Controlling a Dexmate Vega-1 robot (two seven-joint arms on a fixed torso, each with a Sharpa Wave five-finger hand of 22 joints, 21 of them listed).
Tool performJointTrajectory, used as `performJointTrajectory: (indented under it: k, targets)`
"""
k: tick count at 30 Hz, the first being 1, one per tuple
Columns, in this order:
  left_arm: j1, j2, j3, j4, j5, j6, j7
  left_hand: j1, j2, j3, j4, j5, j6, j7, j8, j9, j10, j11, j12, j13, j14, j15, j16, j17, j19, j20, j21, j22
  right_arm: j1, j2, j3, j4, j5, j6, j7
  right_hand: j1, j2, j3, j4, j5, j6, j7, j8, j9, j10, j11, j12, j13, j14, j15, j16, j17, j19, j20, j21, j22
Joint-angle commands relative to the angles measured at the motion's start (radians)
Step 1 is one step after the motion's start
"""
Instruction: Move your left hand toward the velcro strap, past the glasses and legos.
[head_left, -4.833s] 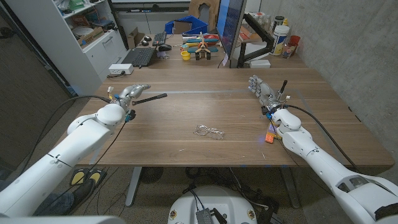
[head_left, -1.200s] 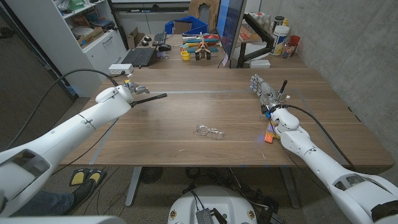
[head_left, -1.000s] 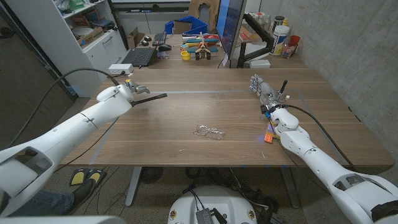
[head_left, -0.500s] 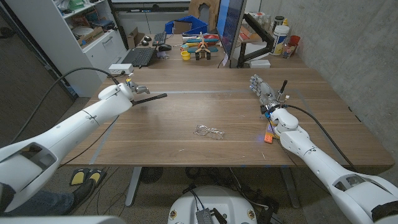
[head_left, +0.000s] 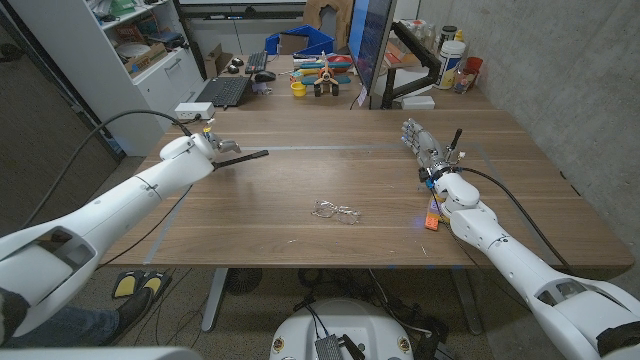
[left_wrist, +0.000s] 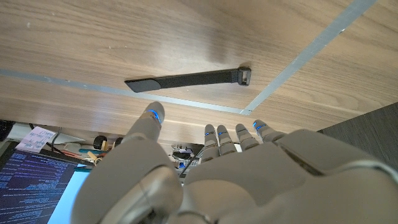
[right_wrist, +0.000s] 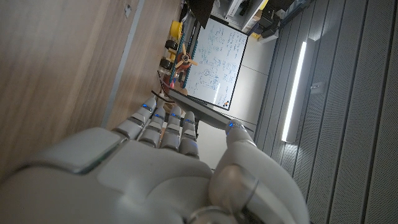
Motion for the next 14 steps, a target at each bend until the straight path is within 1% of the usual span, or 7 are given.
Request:
performJointTrajectory:
  k: [1, 5, 8, 12, 14]
  targets:
    - [0.004, -0.004, -0.002, 0.004, -0.002, 0.011, -0.001, 0.013, -0.005, -0.004, -0.001, 0.009, 0.012, 0.002, 0.003, 0.002, 0.006, -0.004, 0.003, 0.005, 0.006, -0.002, 0.003, 0.001, -0.002, 0.004, 0.002, 0.002, 0.009, 0.003, -0.005, 0.015, -0.003, 0.006, 0.012, -0.001, 0.009, 0.004, -0.004, 0.006, 0.007, 0.003, 0.001, 0.003, 0.009, 0.002, -0.003, 0.002, 0.013, 0.0, -0.003, 0.003, 0.006, -0.018, -0.002, 0.006]
    - [0.006, 0.0, -0.003, -0.001, -0.002, 0.016, -0.002, 0.014, -0.005, -0.005, 0.0, 0.009, 0.012, 0.001, 0.003, 0.002, 0.006, -0.002, 0.002, 0.005, 0.006, -0.003, 0.003, 0.001, -0.002, 0.004, 0.002, 0.002, 0.012, 0.007, -0.007, 0.021, -0.003, 0.008, 0.013, -0.001, 0.009, 0.004, -0.004, 0.006, 0.007, 0.003, 0.001, 0.003, 0.009, 0.0, -0.004, 0.002, 0.013, 0.0, -0.003, 0.003, 0.006, -0.017, -0.003, 0.006]
    - [0.006, 0.001, -0.003, -0.001, -0.002, 0.016, -0.003, 0.015, -0.006, -0.005, 0.0, 0.009, 0.013, 0.0, 0.003, 0.003, 0.006, -0.004, 0.002, 0.005, 0.006, -0.003, 0.003, 0.001, -0.002, 0.004, 0.002, 0.002, 0.014, 0.011, -0.008, 0.026, -0.003, 0.009, 0.013, -0.001, 0.009, 0.005, -0.004, 0.006, 0.007, 0.002, 0.001, 0.003, 0.01, 0.0, -0.003, 0.002, 0.013, -0.001, -0.003, 0.003, 0.006, -0.018, -0.004, 0.006]
    - [-0.003, -0.002, 0.002, 0.011, -0.004, 0.019, -0.009, 0.016, -0.006, -0.006, 0.001, 0.01, 0.013, 0.0, 0.002, 0.003, 0.008, -0.005, 0.003, 0.005, 0.006, -0.003, 0.003, 0.002, -0.002, 0.004, 0.002, 0.002, 0.019, 0.017, -0.011, 0.033, -0.002, 0.012, 0.017, -0.001, 0.009, 0.005, -0.005, 0.006, 0.007, 0.003, 0.001, 0.003, 0.01, 0.0, -0.003, 0.002, 0.013, -0.001, -0.004, 0.003, 0.007, -0.017, -0.006, 0.006]
    - [-0.005, -0.001, 0.004, 0.017, -0.004, 0.006, -0.011, 0.017, -0.006, -0.006, 0.001, 0.01, 0.013, 0.001, 0.002, 0.003, 0.009, -0.006, 0.003, 0.005, 0.006, -0.002, 0.003, 0.002, -0.002, 0.004, 0.002, 0.002, 0.021, 0.018, -0.012, 0.033, -0.004, 0.013, 0.015, -0.001, 0.009, 0.004, -0.004, 0.006, 0.007, 0.003, 0.001, 0.003, 0.011, 0.0, -0.003, 0.002, 0.013, -0.001, -0.004, 0.003, 0.007, -0.018, -0.006, 0.006]
